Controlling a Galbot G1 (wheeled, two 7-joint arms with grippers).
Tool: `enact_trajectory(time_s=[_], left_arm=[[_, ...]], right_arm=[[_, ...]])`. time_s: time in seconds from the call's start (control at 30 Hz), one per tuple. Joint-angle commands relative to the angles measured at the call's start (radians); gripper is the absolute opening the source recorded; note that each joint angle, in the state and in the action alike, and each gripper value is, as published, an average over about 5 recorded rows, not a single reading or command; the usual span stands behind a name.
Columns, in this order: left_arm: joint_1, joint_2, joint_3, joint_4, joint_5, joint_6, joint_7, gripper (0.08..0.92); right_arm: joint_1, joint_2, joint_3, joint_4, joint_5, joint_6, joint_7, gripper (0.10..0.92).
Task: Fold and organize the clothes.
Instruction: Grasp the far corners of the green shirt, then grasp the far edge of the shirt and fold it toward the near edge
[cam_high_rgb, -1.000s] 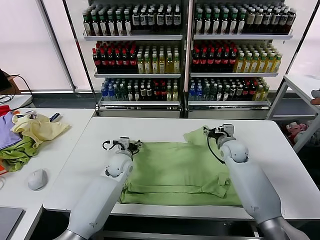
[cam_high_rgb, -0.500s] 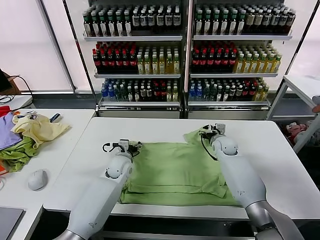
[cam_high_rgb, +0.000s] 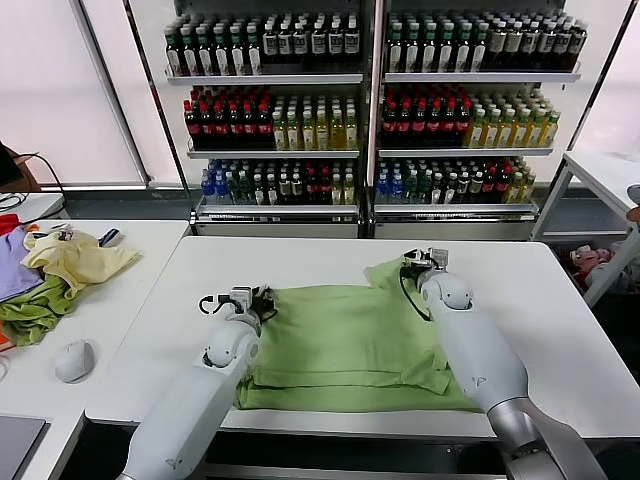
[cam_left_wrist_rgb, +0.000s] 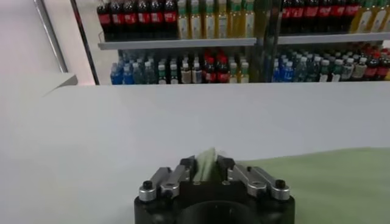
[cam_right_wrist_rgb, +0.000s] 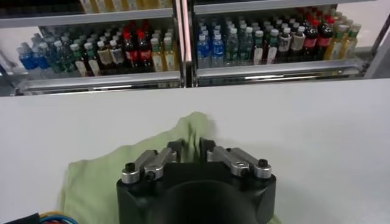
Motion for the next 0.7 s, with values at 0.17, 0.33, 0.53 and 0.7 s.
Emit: enact_trajectory(time_s=[0.17, 0.33, 0.53, 0.7], left_arm=[[0.087, 0.070, -0.031, -0.222, -0.074, -0.114, 0.007, 0.156], [0.138, 0.101, -0.055, -0.342, -0.097, -0.138, -0.002, 0.100], [0.218, 0.129, -0.079, -0.472, -0.109, -0.135, -0.007, 0.099], [0.291, 0.162, -0.097, -0.560, -0.114, -0.120, -0.007, 0.099]], right_arm=[[-0.093, -0.069, 0.025, 0.232, -0.005, 0.080, -0.035, 0.113], [-0.224, -0.124, 0.065, 0.459, 0.009, 0.070, -0.035, 0.112], [-0.386, -0.162, 0.133, 0.696, 0.015, 0.042, -0.021, 0.112], [-0.552, -0.191, 0.248, 0.863, 0.021, 0.025, -0.016, 0.112]])
